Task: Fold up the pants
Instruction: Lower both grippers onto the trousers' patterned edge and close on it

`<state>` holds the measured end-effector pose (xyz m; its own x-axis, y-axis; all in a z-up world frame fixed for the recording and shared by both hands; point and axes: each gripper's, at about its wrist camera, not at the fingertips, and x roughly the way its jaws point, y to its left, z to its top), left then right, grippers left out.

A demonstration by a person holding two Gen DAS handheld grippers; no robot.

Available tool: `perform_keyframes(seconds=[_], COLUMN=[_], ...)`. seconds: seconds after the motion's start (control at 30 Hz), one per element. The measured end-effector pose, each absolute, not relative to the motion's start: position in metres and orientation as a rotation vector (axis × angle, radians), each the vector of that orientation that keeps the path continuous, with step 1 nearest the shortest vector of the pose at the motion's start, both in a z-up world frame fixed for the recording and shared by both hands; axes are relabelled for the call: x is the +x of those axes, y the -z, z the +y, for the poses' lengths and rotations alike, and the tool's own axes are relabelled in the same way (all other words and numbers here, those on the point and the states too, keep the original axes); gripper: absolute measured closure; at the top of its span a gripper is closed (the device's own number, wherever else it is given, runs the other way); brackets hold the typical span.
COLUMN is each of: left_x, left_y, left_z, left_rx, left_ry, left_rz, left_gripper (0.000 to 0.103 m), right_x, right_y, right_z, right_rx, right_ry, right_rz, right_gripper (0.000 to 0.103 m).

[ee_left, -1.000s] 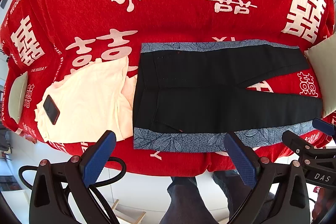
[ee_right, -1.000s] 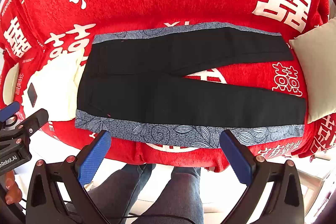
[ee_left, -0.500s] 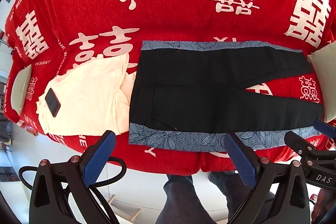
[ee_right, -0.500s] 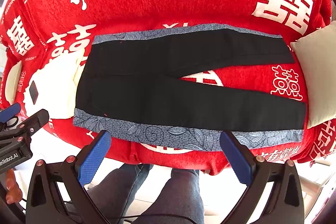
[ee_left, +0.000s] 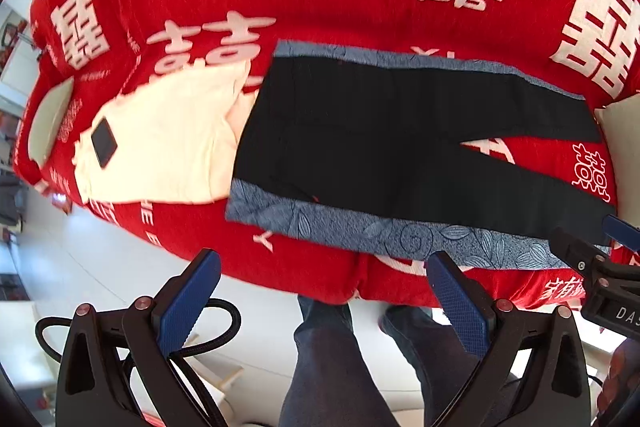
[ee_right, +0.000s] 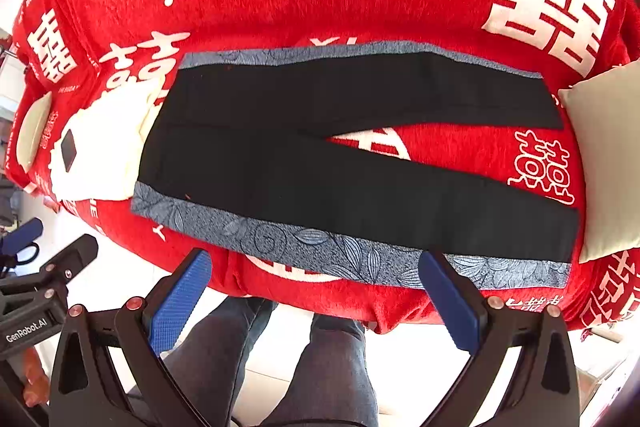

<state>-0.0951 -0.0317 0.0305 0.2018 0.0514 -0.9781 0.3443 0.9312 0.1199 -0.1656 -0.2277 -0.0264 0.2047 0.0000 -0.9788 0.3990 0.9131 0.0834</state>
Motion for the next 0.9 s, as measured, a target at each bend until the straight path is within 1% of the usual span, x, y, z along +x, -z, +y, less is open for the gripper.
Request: perform_keyframes(seconds=[0.23,0.33,0.53,0.57,0.67,0.73,0.8,0.87,0.9], left_x=[-0.081,-0.069,-0.06,-0.059,-0.054,-0.048,-0.041,-0.038,-0.038], left_y=[-0.007,0.019,0.068,0.078,0.105,0.124,0.146,0.161,0.168], left_z=[-0.009,-0.001,0.014,0.016,0.025,0.031,0.041,0.048,0.052], left_rx=[0.304,0.285,0.288,0.289,0.276,0.225,0.128,0.062,0.038], left_ry=[0.172,0.22,0.255,0.268,0.304,0.33,0.353,0.36,0.358], left_rz=[1.356,1.408,1.429,1.429,1.436,1.454,1.479,1.489,1.493], left_gripper=[0.0,0.0,0.0,0.0,0.0,0.0,0.0,0.0,0.0], right_x=[-0.177,-0.179,-0.181,-0.183,-0.191,-0.201,-0.211,-0.22,-0.226], right_y=[0.048,0.067,0.112,0.117,0.144,0.167,0.193,0.217,0.231], right_z=[-0.232,-0.23,-0.218,-0.217,-0.221,-0.226,-0.232,-0.234,-0.235], right_rx=[0.411,0.433,0.496,0.526,0.734,0.916,1.062,1.167,1.221], right_ry=[0.316,0.348,0.351,0.343,0.272,0.225,0.188,0.173,0.164], right_rz=[1.355,1.37,1.392,1.385,1.305,1.215,1.145,1.105,1.082], right_gripper=[0.0,0.0,0.0,0.0,0.0,0.001,0.008,0.029,0.032])
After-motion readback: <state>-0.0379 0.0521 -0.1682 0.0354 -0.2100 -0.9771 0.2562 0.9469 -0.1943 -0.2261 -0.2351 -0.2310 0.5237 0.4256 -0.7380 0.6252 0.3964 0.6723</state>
